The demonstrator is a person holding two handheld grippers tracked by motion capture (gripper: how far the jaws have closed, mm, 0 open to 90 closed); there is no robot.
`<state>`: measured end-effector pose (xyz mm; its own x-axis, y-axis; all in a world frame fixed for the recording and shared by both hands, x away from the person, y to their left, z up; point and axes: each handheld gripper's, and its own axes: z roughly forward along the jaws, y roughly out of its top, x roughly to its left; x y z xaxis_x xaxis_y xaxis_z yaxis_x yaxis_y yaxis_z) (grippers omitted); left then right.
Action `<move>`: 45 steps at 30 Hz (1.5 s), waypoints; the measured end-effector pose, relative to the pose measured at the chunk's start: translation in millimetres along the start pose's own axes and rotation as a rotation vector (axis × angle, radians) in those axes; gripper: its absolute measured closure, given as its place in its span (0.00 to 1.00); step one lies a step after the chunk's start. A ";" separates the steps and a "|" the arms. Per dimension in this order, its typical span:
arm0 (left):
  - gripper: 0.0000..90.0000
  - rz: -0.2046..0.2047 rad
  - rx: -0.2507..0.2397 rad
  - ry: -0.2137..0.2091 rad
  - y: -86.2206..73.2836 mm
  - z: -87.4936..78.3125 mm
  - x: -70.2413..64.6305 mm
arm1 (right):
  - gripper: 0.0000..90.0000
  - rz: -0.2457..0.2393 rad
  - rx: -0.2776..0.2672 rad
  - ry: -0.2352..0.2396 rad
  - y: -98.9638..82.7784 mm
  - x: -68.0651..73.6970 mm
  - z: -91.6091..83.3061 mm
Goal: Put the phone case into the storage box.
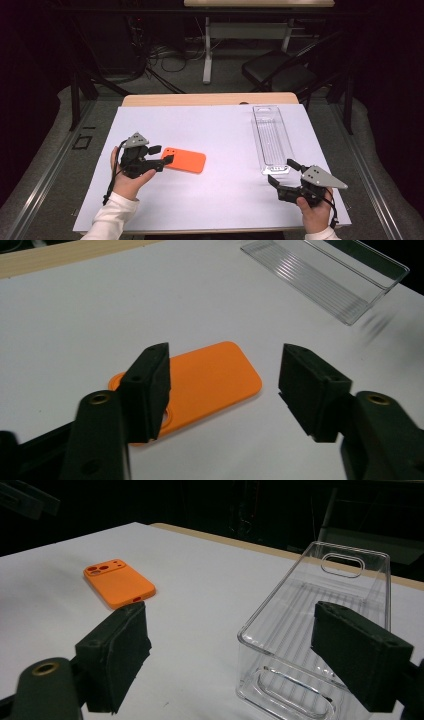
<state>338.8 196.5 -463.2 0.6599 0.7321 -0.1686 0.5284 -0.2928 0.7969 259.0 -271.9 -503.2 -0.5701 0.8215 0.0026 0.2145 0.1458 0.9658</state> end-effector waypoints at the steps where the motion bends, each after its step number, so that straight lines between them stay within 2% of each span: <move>1: 0.46 0.000 -0.001 -0.001 2.0 2.3 0.2 | 0.17 0.000 0.000 0.000 0.0 0.0 0.0; 3: 0.53 0.007 0.007 -0.001 6.9 6.0 0.6 | 0.17 -0.002 0.002 0.000 -0.2 0.0 0.2; 7: 0.57 0.001 0.023 0.000 17.1 12.9 2.4 | 0.17 0.000 0.009 -0.001 -0.7 -0.4 0.4; 8: 0.58 0.004 0.029 0.012 19.3 15.0 2.9 | 0.17 0.004 0.009 0.000 -0.8 -0.4 0.2; 10: 0.66 0.015 0.040 0.022 23.3 18.7 3.3 | 0.17 -0.001 0.004 -0.001 -0.5 -0.5 -0.2; 11: 0.74 0.020 0.038 0.033 26.2 21.8 5.3 | 0.17 -0.001 0.002 -0.001 -0.1 -0.1 -0.5; 12: 0.75 0.008 0.043 0.032 27.6 23.8 6.5 | 0.17 -0.003 0.003 -0.001 0.2 0.1 -0.7; 14: 0.77 0.006 0.047 0.040 28.8 26.0 7.7 | 0.17 -0.006 0.002 -0.001 0.3 0.2 -0.7; 16: 0.83 0.012 0.055 0.041 31.5 30.2 9.4 | 0.17 -0.009 0.005 -0.002 0.7 1.0 -0.8; 18: 0.84 0.003 0.049 0.048 34.0 34.7 9.6 | 0.17 -0.011 0.003 0.002 0.7 1.6 -0.5; 19: 0.84 0.013 0.060 0.049 35.8 36.6 10.3 | 0.17 -0.013 0.003 0.004 0.7 1.7 -0.5; 22: 0.83 0.046 0.083 0.094 40.6 44.2 10.2 | 0.17 -0.013 0.004 0.004 0.5 1.5 -0.4; 23: 0.82 0.043 0.086 0.102 41.7 47.2 10.8 | 0.17 -0.010 0.006 0.004 0.5 1.4 -0.5; 27: 0.84 0.042 0.116 0.078 44.3 59.3 15.4 | 0.17 -0.013 0.005 0.007 0.5 1.1 -0.7; 28: 0.85 0.046 0.128 0.101 44.2 62.8 16.2 | 0.17 -0.011 0.008 0.008 0.5 1.2 -0.7; 29: 0.84 0.037 0.140 0.115 44.1 65.5 17.6 | 0.17 -0.011 0.010 0.009 0.5 1.3 -0.7; 30: 0.84 0.027 0.147 0.108 43.9 68.2 19.7 | 0.17 -0.012 0.012 0.010 0.4 1.5 -0.5; 31: 0.86 0.020 0.150 0.099 43.5 71.3 21.3 | 0.17 -0.015 0.013 0.010 0.3 1.5 -0.2; 32: 0.93 0.009 0.156 0.100 43.1 74.0 22.5 | 0.17 -0.015 0.009 0.014 0.0 1.9 0.4; 34: 0.95 -0.016 0.162 0.111 39.7 83.2 24.8 | 0.17 -0.016 0.009 0.017 0.0 1.9 0.4; 39: 1.00 -0.043 0.195 0.121 34.7 95.1 27.4 | 0.17 -0.014 0.015 0.018 -0.1 1.5 0.2; 45: 1.00 -0.066 0.237 0.140 29.8 110.4 31.7 | 0.17 -0.014 0.021 0.029 -0.6 2.3 1.9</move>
<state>434.5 143.0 -508.8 0.5485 0.8275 -0.1201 0.6887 -0.3657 0.6261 259.1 -269.0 -504.2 -0.5957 0.8032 -0.0027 0.2228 0.1684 0.9602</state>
